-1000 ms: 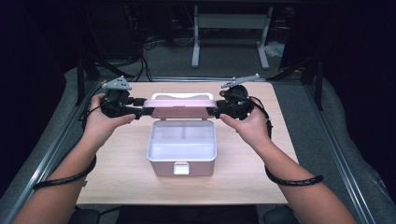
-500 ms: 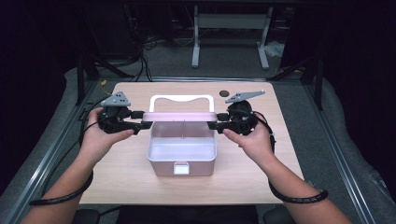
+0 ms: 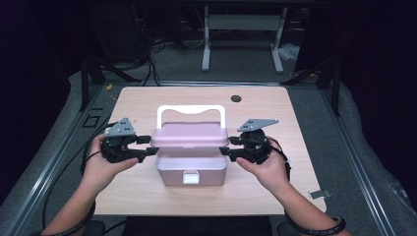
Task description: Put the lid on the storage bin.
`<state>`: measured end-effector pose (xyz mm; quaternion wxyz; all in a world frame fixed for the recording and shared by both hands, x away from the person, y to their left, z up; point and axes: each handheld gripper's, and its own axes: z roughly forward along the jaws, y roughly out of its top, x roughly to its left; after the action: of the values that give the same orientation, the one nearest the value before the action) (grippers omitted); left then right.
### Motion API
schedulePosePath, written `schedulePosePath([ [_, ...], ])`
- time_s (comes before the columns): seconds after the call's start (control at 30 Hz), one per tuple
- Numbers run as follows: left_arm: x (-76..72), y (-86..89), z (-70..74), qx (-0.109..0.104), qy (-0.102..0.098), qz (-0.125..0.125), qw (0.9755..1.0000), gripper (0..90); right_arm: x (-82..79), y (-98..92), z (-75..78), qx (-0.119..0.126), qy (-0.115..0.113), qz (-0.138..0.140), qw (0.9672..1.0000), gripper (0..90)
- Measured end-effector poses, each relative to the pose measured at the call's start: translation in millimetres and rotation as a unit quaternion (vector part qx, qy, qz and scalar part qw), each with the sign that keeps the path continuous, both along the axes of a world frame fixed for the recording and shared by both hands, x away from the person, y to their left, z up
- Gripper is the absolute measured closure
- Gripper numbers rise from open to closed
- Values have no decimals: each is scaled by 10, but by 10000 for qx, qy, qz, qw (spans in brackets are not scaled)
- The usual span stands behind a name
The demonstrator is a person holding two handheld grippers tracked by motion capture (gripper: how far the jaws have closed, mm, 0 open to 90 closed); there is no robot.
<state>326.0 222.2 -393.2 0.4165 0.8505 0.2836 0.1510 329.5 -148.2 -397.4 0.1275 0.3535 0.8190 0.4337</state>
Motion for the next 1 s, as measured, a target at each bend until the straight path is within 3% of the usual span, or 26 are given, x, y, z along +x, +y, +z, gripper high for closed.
schedulePosePath([
  [0.13, -69, -3, -76, 40, -44, 0, 10000, 504, -68, -23, -100, 68, 16, 44, 10000, 491],
  [0.43, -161, 10, -292, 47, 55, 11, 10000, 502, -161, -43, -303, 119, 208, 88, 9997, 491],
  [0.67, -195, 2, -345, 126, 70, -7, 9999, 504, -235, -19, -346, -45, 71, 104, 9999, 491],
  [1.0, -228, 0, -388, 143, 91, -19, 9999, 496, -285, -47, -392, -49, 112, 87, 9999, 485],
])
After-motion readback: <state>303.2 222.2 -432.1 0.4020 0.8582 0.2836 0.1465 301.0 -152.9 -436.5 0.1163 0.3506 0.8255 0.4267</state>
